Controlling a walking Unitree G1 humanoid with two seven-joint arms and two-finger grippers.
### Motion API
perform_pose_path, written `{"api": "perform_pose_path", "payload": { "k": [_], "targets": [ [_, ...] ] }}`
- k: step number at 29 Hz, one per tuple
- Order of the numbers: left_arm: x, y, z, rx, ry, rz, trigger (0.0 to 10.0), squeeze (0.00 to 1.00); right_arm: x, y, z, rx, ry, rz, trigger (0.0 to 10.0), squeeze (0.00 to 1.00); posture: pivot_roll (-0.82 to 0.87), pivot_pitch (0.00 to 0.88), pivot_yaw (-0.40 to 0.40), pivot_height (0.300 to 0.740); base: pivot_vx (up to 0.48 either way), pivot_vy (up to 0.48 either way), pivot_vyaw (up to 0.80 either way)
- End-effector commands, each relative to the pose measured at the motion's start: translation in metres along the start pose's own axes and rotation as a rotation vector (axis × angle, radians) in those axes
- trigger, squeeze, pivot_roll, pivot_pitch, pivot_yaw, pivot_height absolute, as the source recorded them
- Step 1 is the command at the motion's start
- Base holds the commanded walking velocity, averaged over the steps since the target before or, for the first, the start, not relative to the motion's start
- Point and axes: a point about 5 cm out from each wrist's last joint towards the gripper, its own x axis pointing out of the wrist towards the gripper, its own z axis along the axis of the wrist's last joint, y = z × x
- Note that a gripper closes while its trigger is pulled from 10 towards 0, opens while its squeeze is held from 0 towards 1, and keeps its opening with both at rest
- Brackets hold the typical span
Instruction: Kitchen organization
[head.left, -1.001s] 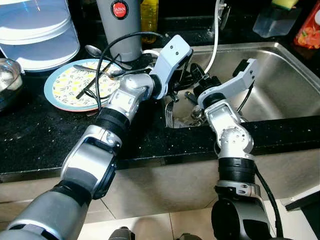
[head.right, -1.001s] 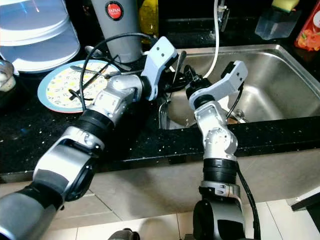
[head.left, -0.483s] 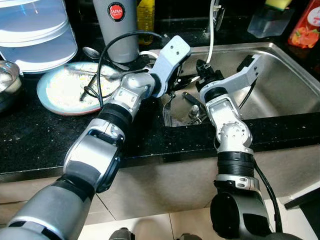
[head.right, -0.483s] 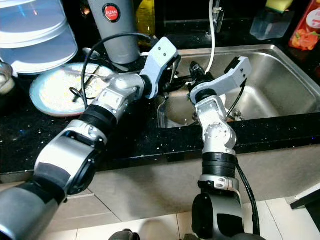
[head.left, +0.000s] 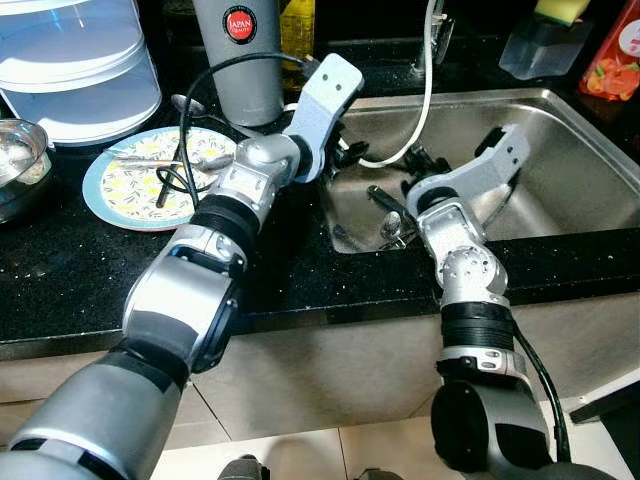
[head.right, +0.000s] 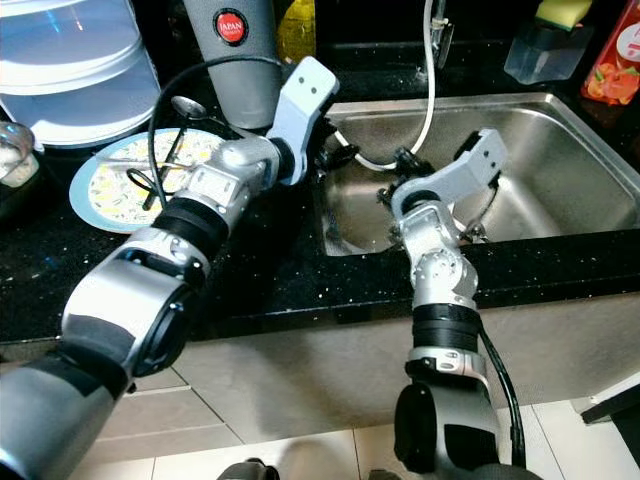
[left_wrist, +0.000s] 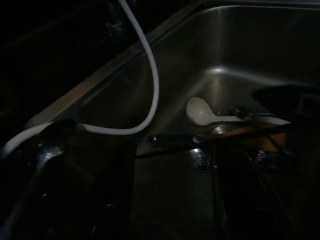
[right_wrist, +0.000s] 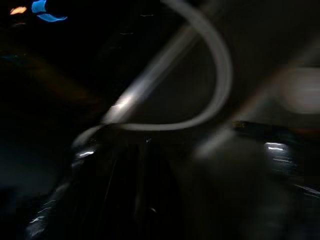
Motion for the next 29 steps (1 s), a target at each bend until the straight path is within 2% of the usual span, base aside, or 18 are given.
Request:
{"api": "perform_pose_path", "payload": {
  "k": [1,4,6,10,11,12,13,16,17,18,19,20,21,22,25,26,28,29],
  "targets": [
    [-0.006,0.01,0.004,-0.001,-0.018,0.027,10.0,0.0,0.0,-0.012,0.007,0.032,-0.043,-0.053,10.0,0.0,0.12,0.038,0.001,0.74,0.0,0.0,0.0],
    [-0.011,0.016,0.006,-0.013,-0.04,0.055,10.0,0.0,0.001,-0.017,0.017,0.064,-0.092,-0.068,10.0,0.0,0.13,0.038,-0.002,0.74,0.0,0.0,0.0],
    [-0.018,0.023,0.004,-0.025,-0.051,0.1,10.0,0.0,0.003,-0.023,0.019,-0.021,-0.087,-0.081,10.0,0.0,0.13,0.035,-0.007,0.74,0.0,0.0,0.0],
    [-0.026,0.032,0.0,-0.048,-0.054,0.16,10.0,0.0,0.003,-0.021,0.012,-0.145,-0.044,-0.052,10.0,0.0,0.14,0.029,-0.014,0.74,0.0,0.0,0.0],
    [-0.026,0.032,0.0,-0.048,-0.054,0.16,10.0,0.0,0.003,-0.021,0.012,-0.145,-0.044,-0.052,10.0,0.0,0.14,0.029,-0.014,0.74,0.0,0.0,0.0],
    [-0.032,0.037,-0.003,-0.042,-0.049,0.197,10.0,0.0,0.003,-0.019,0.006,-0.256,-0.02,-0.033,10.0,0.0,0.14,0.029,-0.014,0.74,0.0,0.0,0.0],
    [-0.032,0.037,-0.003,-0.042,-0.049,0.197,10.0,0.0,0.003,-0.019,0.006,-0.256,-0.02,-0.033,10.0,0.0,0.14,0.029,-0.014,0.74,0.0,0.0,0.0],
    [-0.045,0.045,-0.007,-0.028,-0.05,0.269,10.0,0.0,0.001,-0.016,-0.007,-0.447,0.02,0.016,10.0,0.0,0.14,0.03,-0.02,0.74,0.0,0.0,0.0],
    [-0.05,0.046,-0.007,-0.029,-0.053,0.287,10.0,0.0,0.0,-0.015,-0.01,-0.485,0.029,0.031,10.0,0.0,0.14,0.03,-0.02,0.74,0.0,0.0,0.0],
    [-0.061,0.052,-0.009,-0.025,-0.054,0.338,10.0,0.0,-0.001,-0.013,-0.016,-0.564,0.049,0.067,10.0,0.0,0.15,0.03,-0.025,0.74,0.0,0.0,0.0],
    [-0.061,0.052,-0.009,-0.025,-0.054,0.338,10.0,0.0,-0.001,-0.013,-0.016,-0.564,0.049,0.067,10.0,0.0,0.15,0.03,-0.025,0.74,0.0,0.0,0.0],
    [-0.07,0.055,-0.01,-0.012,-0.051,0.379,10.0,0.0,-0.001,-0.012,-0.017,-0.619,0.049,0.087,10.0,0.18,0.15,0.03,-0.031,0.74,0.0,0.0,0.0],
    [-0.074,0.057,-0.011,-0.01,-0.05,0.394,10.0,0.0,-0.001,-0.011,-0.017,-0.64,0.038,0.095,10.0,0.7,0.16,0.03,-0.034,0.74,0.0,0.0,0.0],
    [-0.078,0.058,-0.013,-0.011,-0.047,0.414,10.0,0.0,0.0,-0.01,-0.016,-0.653,0.026,0.102,10.0,1.0,0.16,0.03,-0.036,0.74,0.0,0.0,0.0],
    [-0.087,0.059,-0.017,-0.011,-0.043,0.45,10.0,0.0,0.0,-0.004,-0.008,-0.63,-0.035,0.124,10.0,1.0,0.16,0.029,-0.043,0.74,0.0,0.0,0.0],
    [-0.094,0.058,-0.018,-0.006,-0.039,0.468,10.0,0.0,-0.002,0.007,0.005,-0.56,-0.131,0.176,10.0,1.0,0.17,0.029,-0.045,0.74,0.0,0.0,0.0],
    [-0.094,0.058,-0.018,-0.006,-0.039,0.468,10.0,0.0,-0.002,0.007,0.005,-0.56,-0.131,0.176,10.0,1.0,0.17,0.029,-0.045,0.74,0.0,0.0,0.0],
    [-0.098,0.058,-0.019,-0.002,-0.033,0.483,10.0,0.0,-0.004,0.011,0.013,-0.532,-0.178,0.197,10.0,0.0,0.17,0.027,-0.046,0.74,0.0,0.0,0.0]
  ]
}}
